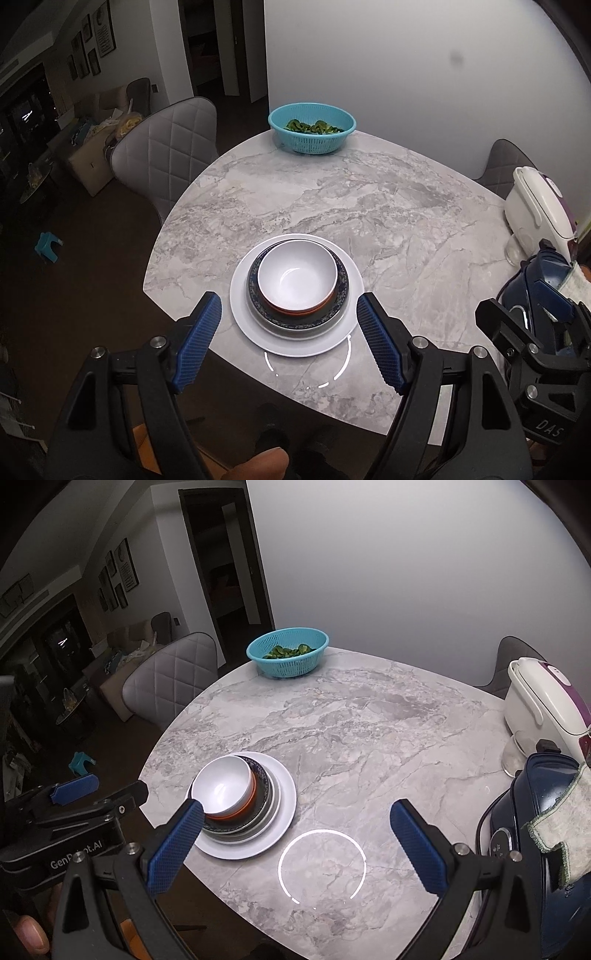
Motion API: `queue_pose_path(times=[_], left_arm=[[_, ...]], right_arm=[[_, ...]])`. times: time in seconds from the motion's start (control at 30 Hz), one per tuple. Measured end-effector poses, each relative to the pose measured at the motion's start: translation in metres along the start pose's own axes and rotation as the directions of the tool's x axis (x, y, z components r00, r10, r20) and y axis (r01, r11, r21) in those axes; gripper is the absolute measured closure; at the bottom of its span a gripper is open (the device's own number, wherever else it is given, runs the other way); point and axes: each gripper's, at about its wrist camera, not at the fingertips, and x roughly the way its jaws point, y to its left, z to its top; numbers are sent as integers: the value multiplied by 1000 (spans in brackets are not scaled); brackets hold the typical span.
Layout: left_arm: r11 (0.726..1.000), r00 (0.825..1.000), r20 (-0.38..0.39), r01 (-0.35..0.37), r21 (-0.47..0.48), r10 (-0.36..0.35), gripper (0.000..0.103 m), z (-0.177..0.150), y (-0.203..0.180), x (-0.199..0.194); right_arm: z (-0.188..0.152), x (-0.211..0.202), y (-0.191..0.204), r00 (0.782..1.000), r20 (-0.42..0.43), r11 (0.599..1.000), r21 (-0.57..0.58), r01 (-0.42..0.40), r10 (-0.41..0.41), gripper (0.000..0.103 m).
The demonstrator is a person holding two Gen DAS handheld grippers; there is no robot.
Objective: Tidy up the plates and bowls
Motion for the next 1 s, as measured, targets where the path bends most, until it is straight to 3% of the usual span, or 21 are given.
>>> queue_pose_path(times=[0.53, 1.0], left_arm=[[1000, 998, -56, 4, -21, -6, 28, 2, 10, 27], [1000, 999, -53, -3, -22, 1, 28, 2, 10, 30]], right_arm=[[4, 18, 10, 998, -53, 999, -4, 41, -41, 0], [5, 22, 12, 995, -60, 997, -14, 75, -76, 0]])
